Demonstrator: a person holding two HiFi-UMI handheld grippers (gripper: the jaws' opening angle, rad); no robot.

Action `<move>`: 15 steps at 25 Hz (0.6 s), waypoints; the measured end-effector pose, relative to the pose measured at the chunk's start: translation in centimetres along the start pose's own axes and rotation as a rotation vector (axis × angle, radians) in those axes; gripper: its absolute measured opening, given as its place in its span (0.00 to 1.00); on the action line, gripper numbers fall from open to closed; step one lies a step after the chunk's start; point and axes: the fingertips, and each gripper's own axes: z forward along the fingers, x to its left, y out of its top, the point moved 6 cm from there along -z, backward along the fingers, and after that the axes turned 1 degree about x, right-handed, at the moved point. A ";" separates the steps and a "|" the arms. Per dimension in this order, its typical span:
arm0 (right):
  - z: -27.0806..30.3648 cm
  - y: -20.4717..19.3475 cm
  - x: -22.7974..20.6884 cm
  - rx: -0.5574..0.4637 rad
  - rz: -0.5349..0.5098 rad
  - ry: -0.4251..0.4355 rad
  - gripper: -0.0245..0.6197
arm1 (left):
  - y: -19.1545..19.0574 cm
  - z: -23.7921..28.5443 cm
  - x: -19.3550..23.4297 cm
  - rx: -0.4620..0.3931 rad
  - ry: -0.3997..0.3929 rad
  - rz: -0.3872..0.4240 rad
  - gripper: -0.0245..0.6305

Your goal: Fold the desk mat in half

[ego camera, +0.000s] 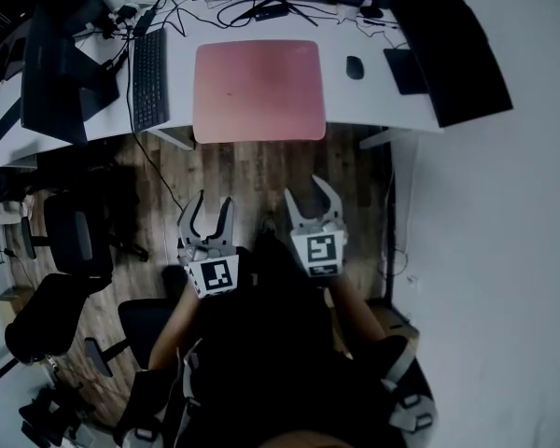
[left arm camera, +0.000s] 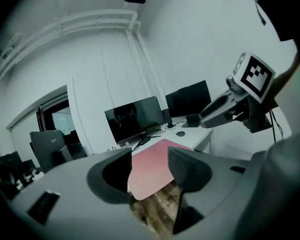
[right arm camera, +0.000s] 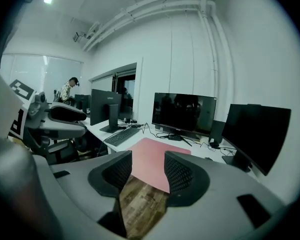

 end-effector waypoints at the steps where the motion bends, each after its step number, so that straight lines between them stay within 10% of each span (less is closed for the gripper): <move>1: 1.2 0.1 -0.6 -0.003 -0.013 0.008 0.32 | 0.2 1.0 0.0 0.004 0.006 0.031 0.35; 15: 14.1 -7.9 -2.2 0.188 -0.389 -0.006 0.36 | -8.7 14.1 -2.3 0.123 -0.055 0.353 0.40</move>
